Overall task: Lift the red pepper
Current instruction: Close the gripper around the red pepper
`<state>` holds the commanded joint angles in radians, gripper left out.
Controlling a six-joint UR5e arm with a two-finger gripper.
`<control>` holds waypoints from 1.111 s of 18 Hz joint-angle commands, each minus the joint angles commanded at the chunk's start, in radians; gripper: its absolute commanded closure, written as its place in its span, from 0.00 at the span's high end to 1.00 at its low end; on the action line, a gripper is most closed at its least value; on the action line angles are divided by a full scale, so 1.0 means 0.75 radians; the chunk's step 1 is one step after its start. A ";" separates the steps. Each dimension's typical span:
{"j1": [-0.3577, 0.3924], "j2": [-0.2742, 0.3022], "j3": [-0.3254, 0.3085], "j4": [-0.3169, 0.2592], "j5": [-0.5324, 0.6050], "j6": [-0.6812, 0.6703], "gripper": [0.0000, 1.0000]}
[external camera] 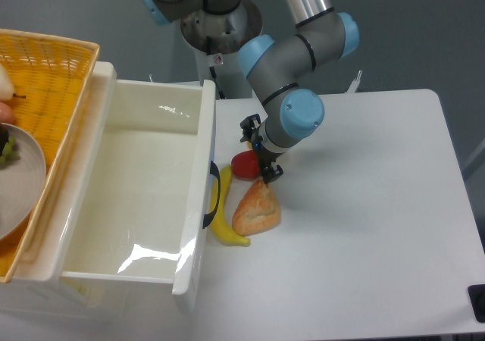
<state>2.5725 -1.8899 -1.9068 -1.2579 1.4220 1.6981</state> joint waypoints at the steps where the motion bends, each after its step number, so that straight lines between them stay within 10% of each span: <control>1: 0.002 0.002 0.004 0.000 0.000 0.000 0.92; 20: -0.004 -0.035 -0.014 0.057 0.006 0.002 0.83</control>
<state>2.5694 -1.9159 -1.9175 -1.2149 1.4266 1.6997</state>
